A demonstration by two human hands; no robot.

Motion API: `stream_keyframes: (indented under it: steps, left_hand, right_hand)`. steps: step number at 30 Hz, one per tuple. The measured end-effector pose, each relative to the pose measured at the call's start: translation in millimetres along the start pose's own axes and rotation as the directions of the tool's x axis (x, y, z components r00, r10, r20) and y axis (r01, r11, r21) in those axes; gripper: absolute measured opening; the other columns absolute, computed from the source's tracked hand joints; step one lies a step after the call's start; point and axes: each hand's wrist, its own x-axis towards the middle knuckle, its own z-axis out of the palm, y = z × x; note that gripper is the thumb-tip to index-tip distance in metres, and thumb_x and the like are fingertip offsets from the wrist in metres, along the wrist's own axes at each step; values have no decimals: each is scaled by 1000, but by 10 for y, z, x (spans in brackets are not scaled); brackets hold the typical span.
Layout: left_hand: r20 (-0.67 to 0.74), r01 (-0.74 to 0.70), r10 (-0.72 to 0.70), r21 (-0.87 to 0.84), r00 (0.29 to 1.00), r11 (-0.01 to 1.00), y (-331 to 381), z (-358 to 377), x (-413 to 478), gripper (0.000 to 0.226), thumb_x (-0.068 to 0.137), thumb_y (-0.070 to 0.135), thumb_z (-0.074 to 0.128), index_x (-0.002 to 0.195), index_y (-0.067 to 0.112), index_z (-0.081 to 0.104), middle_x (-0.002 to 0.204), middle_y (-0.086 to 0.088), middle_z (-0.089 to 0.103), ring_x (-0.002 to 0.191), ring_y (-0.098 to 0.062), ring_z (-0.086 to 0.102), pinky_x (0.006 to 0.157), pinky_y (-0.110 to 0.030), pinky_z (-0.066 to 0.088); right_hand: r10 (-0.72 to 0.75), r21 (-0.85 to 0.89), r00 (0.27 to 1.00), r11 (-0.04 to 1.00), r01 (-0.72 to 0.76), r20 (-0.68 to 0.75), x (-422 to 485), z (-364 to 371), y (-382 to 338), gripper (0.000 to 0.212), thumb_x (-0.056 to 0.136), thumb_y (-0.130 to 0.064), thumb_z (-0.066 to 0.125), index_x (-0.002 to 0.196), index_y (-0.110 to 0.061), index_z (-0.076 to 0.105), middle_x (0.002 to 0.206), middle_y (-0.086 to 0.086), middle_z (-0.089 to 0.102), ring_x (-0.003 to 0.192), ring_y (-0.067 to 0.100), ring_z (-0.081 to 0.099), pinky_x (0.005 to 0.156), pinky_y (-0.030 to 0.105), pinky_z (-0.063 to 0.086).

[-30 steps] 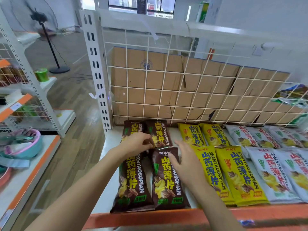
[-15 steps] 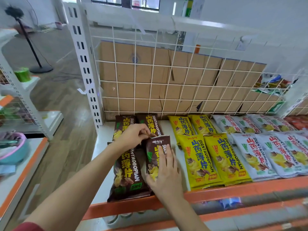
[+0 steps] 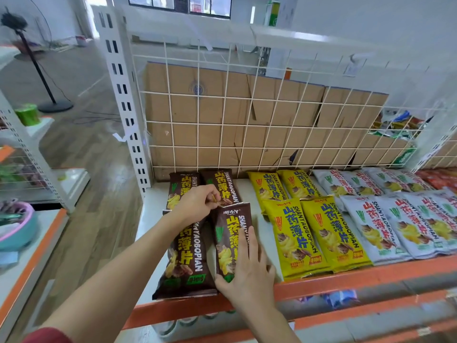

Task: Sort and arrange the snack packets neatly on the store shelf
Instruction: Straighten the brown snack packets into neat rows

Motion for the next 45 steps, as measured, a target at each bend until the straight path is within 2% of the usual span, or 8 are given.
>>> stream_keyframes:
  steps: [7, 12, 22, 27, 31, 36, 41, 45]
  left_hand:
    - [-22, 10, -10, 38, 1000, 999, -36, 39, 19, 25, 86, 12, 61, 78, 33, 51, 70, 12, 55, 74, -13, 54, 67, -28, 42]
    - [-73, 11, -8, 31, 997, 999, -90, -59, -28, 6, 89, 20, 59, 94, 22, 62, 90, 7, 62, 88, -15, 57, 76, -30, 46]
    - [-61, 121, -117, 70, 991, 990, -419, -392, -366, 24, 91, 34, 57, 97, 14, 68, 88, 1, 64, 77, -15, 55, 61, -25, 39]
    - [-13, 81, -81, -10, 997, 997, -479, -414, -413, 16, 88, 18, 63, 88, 4, 71, 85, 2, 67, 67, 3, 56, 57, -6, 38]
    - [-40, 88, -95, -144, 995, 986, -553, -366, -400, 8, 86, -1, 61, 80, 3, 64, 96, -5, 69, 86, -7, 63, 70, -5, 44]
    - [-131, 52, -84, -231, 988, 971, -611, -265, -398, 29, 85, -7, 58, 70, 18, 55, 82, 3, 69, 80, 2, 65, 77, -20, 50]
    - [-192, 39, -78, -198, 978, 979, -619, -188, -389, 17, 84, -4, 60, 77, 11, 61, 80, 7, 69, 79, -4, 64, 73, -21, 48]
    - [-286, 38, -100, -214, 953, 976, -572, -177, -452, 9, 87, 1, 59, 81, 8, 61, 77, 11, 67, 73, 10, 61, 65, -8, 41]
  right_hand:
    - [74, 52, 991, 996, -69, -108, -48, 29, -49, 97, 63, -61, 48, 146, -17, 26, 152, 2, 27, 124, 29, 48, 82, 51, 47]
    - [3, 6, 999, 1000, -3, -47, -52, 41, 54, 102, 62, -74, 17, 146, -26, -16, 155, -7, -18, 143, 20, 8, 109, 44, 22]
    - [-259, 254, 911, 903, 346, -321, -86, 55, -234, 70, 82, -56, 30, 143, -21, 32, 145, -6, 36, 134, 8, 27, 112, 26, 20]
    - [-319, 176, 936, 923, 343, -151, 1, 220, -610, 89, 72, -65, 22, 148, -21, 13, 157, 2, 9, 142, 23, 15, 112, 40, 21]
    - [-251, 121, 957, 955, 269, -147, 62, 358, -713, 92, 67, -67, 35, 144, -19, 19, 152, 11, 25, 130, 36, 41, 93, 46, 47]
    - [-277, 127, 960, 952, 280, -42, 44, 342, -687, 103, 56, -65, 18, 148, -27, -8, 155, -3, -18, 143, 27, 5, 110, 43, 27]
    - [-285, 129, 958, 950, 284, -11, 35, 280, -680, 95, 75, -60, 42, 147, -27, -11, 154, -4, -21, 143, 23, 2, 111, 40, 26]
    - [-286, 83, 958, 954, 287, -15, 38, 310, -663, 99, 65, -66, 25, 147, -26, -12, 155, -1, -19, 144, 23, 2, 112, 40, 19]
